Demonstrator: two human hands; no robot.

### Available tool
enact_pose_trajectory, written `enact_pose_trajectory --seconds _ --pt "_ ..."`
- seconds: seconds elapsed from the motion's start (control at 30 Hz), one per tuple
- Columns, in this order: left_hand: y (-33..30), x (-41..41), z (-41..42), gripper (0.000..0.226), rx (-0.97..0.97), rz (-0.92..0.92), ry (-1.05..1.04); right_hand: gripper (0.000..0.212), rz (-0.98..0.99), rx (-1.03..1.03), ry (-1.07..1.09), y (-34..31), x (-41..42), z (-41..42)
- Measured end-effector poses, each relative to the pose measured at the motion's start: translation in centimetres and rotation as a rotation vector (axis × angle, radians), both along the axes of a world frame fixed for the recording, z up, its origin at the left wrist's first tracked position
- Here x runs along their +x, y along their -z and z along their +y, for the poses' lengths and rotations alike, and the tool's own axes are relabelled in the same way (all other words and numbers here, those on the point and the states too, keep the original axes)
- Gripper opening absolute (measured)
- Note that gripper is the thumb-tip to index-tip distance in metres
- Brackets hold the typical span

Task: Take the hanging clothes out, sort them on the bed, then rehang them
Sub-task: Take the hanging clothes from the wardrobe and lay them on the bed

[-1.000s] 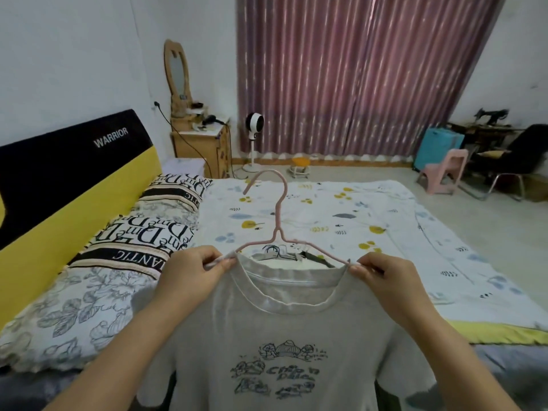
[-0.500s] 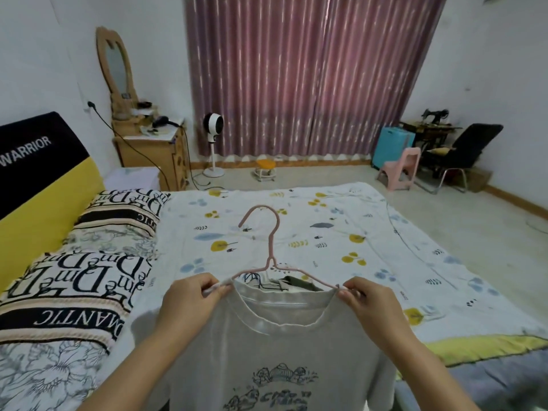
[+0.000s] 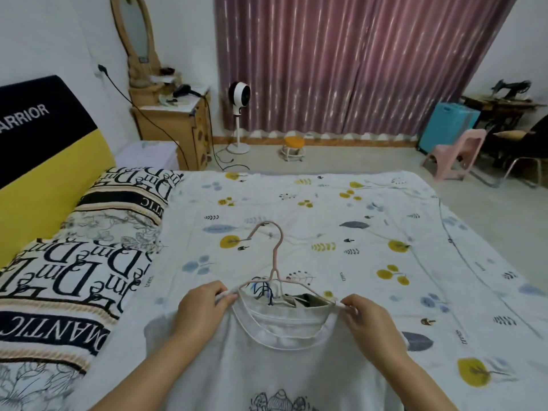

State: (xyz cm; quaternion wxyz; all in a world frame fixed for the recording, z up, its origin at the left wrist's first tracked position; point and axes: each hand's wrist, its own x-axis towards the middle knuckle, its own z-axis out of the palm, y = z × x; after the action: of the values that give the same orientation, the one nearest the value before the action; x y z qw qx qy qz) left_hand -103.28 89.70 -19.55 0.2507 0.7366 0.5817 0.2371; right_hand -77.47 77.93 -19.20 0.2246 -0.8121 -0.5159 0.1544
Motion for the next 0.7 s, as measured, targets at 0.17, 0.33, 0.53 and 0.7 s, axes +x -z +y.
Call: enact_pose_trajectory --seconds 0.17,0.33,0.53,0.7 --pt "6.1 2.8 5.6 0.026 -0.096 0.066 -0.035 0.017 0.023 -0.038 -0.008 6.7 2.6 7.0" --pt "11.4 4.3 9.0 0.020 -0.116 0.244 -0.086 0.014 -0.027 -0.090 -0.054 12.9 3.6 11.4" --pt "12.4 5.7 8.9 0.023 -0.178 0.318 -0.080 0.031 -0.118 -0.228 -0.110 14.5 2.7 13.2" --pt "10.7 5.5 6.6 0.024 -0.236 0.307 -0.044 0.038 -0.150 -0.467 -0.252 11.4 0.6 12.3"
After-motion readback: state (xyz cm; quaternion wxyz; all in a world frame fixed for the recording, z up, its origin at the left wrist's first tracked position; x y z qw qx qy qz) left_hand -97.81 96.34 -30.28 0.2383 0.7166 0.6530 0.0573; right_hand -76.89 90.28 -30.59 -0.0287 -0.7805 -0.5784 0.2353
